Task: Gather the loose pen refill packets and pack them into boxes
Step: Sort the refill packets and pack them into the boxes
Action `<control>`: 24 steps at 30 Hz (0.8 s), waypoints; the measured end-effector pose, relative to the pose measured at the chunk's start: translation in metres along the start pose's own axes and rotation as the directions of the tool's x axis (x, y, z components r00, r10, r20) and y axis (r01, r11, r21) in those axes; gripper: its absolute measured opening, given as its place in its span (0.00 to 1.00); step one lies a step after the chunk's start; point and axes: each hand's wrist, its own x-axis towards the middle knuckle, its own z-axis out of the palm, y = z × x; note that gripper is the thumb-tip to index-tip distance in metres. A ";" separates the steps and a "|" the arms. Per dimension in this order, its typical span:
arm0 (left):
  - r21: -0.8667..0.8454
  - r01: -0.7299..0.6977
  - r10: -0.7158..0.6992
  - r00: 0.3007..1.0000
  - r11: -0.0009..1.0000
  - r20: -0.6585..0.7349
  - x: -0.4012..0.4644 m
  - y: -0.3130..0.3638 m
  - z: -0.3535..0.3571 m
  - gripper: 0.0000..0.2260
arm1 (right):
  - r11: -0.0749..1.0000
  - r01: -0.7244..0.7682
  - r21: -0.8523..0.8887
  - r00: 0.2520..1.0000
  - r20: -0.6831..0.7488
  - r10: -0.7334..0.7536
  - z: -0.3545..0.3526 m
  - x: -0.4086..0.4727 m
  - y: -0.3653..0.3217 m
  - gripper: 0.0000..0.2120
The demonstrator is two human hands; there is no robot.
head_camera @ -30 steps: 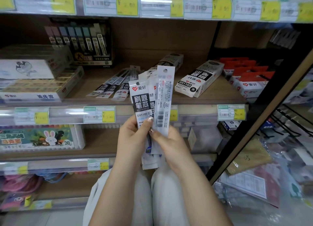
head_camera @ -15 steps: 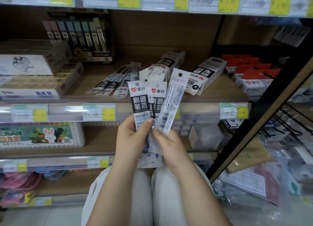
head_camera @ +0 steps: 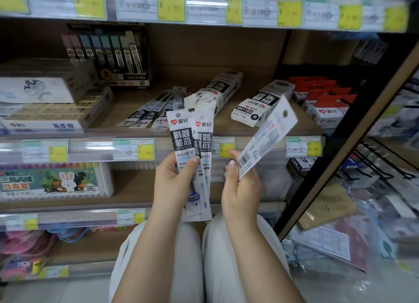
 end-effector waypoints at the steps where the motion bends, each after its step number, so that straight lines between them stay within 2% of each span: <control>1: 0.007 -0.005 0.005 1.000 1.000 -0.001 -0.001 0.001 0.001 0.06 | 0.999 0.030 -0.037 1.000 -0.005 -0.030 -0.001 -0.002 -0.002 0.21; 5: 0.030 0.027 -0.027 1.000 0.999 -0.012 -0.002 0.001 0.000 0.08 | 0.977 0.170 -0.127 0.985 0.063 -0.163 -0.005 -0.005 -0.006 0.17; 7: -0.018 0.079 -0.079 0.997 0.997 0.007 0.000 0.002 -0.002 0.09 | 0.951 0.223 -0.215 0.974 0.028 -0.223 -0.008 -0.006 -0.009 0.19; 9: 0.036 0.037 -0.038 0.998 0.999 0.048 0.000 0.004 -0.005 0.05 | 0.932 0.234 -0.276 0.970 0.003 -0.243 -0.010 -0.007 -0.016 0.23; 11: 0.105 -0.019 0.012 0.998 0.994 0.065 -0.002 0.007 -0.006 0.03 | 0.917 0.230 -0.326 0.971 0.008 -0.240 -0.009 -0.007 -0.018 0.26; 16: 0.128 -0.054 0.048 0.998 0.990 0.045 -0.004 0.006 -0.009 0.00 | 0.920 0.157 -0.358 0.988 0.071 -0.141 -0.007 -0.009 -0.015 0.29; 18: 0.068 -0.062 0.059 0.997 0.996 0.040 -0.003 0.008 -0.007 0.02 | 0.910 0.131 -0.394 0.991 0.056 -0.118 -0.007 -0.010 -0.015 0.26; 21: -0.093 -0.028 0.027 1.000 0.995 -0.008 -0.002 0.014 -0.003 0.07 | 0.879 0.111 -0.463 0.993 0.021 -0.115 -0.005 -0.010 -0.016 0.14; 22: -0.051 -0.025 0.023 0.999 0.998 -0.038 -0.004 0.013 -0.003 0.07 | 0.861 0.115 -0.496 0.992 0.013 -0.125 -0.005 -0.011 -0.015 0.11; 24: 0.166 -0.079 0.093 0.993 0.983 -0.076 -0.008 0.007 -0.007 0.06 | 0.798 0.126 -0.589 0.988 0.000 -0.157 -0.004 -0.011 -0.013 0.06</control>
